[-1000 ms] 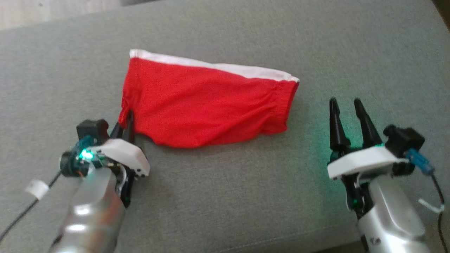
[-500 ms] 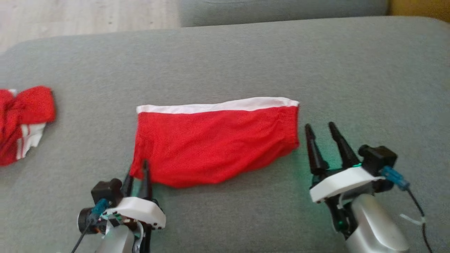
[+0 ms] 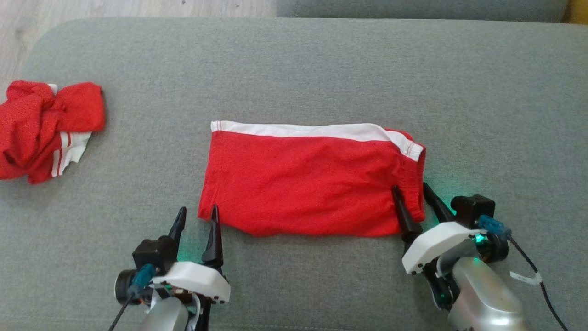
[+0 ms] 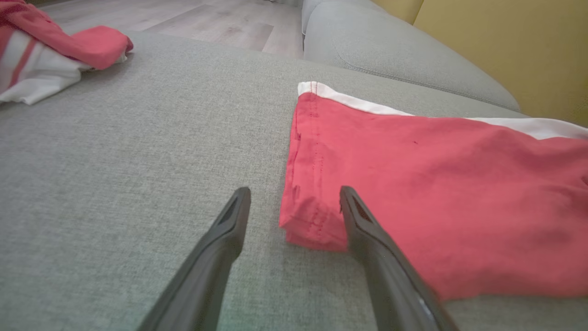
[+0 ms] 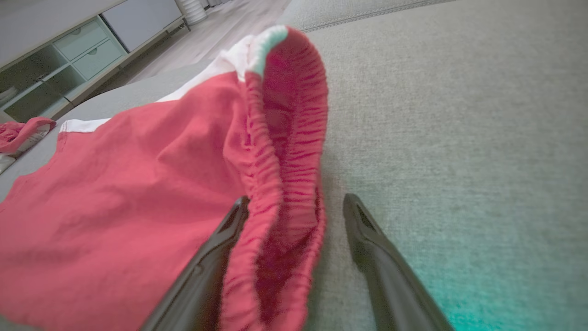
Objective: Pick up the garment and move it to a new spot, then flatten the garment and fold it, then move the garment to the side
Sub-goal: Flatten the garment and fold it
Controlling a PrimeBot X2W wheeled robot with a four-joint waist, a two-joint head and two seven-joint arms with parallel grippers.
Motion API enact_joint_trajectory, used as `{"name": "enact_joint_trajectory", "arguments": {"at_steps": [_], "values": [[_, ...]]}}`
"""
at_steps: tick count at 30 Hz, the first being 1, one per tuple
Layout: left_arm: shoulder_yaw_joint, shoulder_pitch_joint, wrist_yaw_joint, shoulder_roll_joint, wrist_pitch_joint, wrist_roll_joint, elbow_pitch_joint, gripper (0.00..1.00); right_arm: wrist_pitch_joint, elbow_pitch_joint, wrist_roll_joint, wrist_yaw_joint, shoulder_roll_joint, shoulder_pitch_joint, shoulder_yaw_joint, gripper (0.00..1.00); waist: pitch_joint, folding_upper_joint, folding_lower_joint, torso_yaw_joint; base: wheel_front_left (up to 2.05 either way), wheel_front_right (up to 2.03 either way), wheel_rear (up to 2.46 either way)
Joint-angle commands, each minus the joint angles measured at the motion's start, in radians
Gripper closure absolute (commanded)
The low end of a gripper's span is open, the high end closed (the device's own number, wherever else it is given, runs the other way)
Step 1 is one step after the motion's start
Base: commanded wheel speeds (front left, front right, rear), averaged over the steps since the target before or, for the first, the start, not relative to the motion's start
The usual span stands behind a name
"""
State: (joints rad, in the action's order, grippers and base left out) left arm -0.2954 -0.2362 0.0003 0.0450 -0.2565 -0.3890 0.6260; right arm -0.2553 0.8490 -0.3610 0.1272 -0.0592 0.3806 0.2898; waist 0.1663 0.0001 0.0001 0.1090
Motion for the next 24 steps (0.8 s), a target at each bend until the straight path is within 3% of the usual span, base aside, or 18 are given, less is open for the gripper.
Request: {"name": "enact_joint_trajectory", "arguments": {"at_steps": [1, 4, 6, 10, 19, 24], "values": [[0.024, -0.020, 0.005, 0.005, -0.005, -0.003, -0.033, 0.00, -0.006, 0.002, -0.005, 0.003, 0.009, 0.019, 0.020, 0.00, 0.004, -0.0001, -0.0001, 0.004, 0.00, 0.00, 0.00], [0.026, -0.018, 0.008, 0.005, -0.005, 0.000, -0.042, 0.00, -0.006, 0.043, -0.045, 0.003, 0.009, 0.011, 0.044, 0.00, 0.007, -0.0001, -0.0001, 0.006, 0.00, 0.00, 0.00], [0.030, -0.015, 0.010, 0.005, -0.005, 0.003, -0.049, 0.00, -0.006, 0.044, -0.082, 0.003, 0.009, 0.008, 0.071, 1.00, 0.007, -0.0001, -0.0001, 0.004, 0.00, 0.00, 0.00], [0.043, -0.004, 0.012, 0.005, -0.005, 0.010, -0.057, 0.00, -0.006, 0.033, -0.124, 0.003, 0.009, 0.016, 0.051, 1.00, 0.001, -0.0001, -0.0001, -0.011, 0.00, 0.00, 0.00], [0.051, 0.017, 0.008, 0.005, -0.005, 0.011, -0.061, 0.00, -0.006, -0.008, -0.004, 0.003, -0.051, 0.049, -0.223, 1.00, -0.026, -0.0001, -0.0001, -0.042, 0.00, 0.00, 0.00], [0.033, 0.029, 0.004, 0.005, -0.005, 0.005, -0.053, 0.00, -0.006, -0.056, -0.006, 0.003, -0.021, 0.075, -0.195, 1.00, -0.041, -0.0001, -0.0001, -0.042, 0.00, 0.00, 0.00]]}}
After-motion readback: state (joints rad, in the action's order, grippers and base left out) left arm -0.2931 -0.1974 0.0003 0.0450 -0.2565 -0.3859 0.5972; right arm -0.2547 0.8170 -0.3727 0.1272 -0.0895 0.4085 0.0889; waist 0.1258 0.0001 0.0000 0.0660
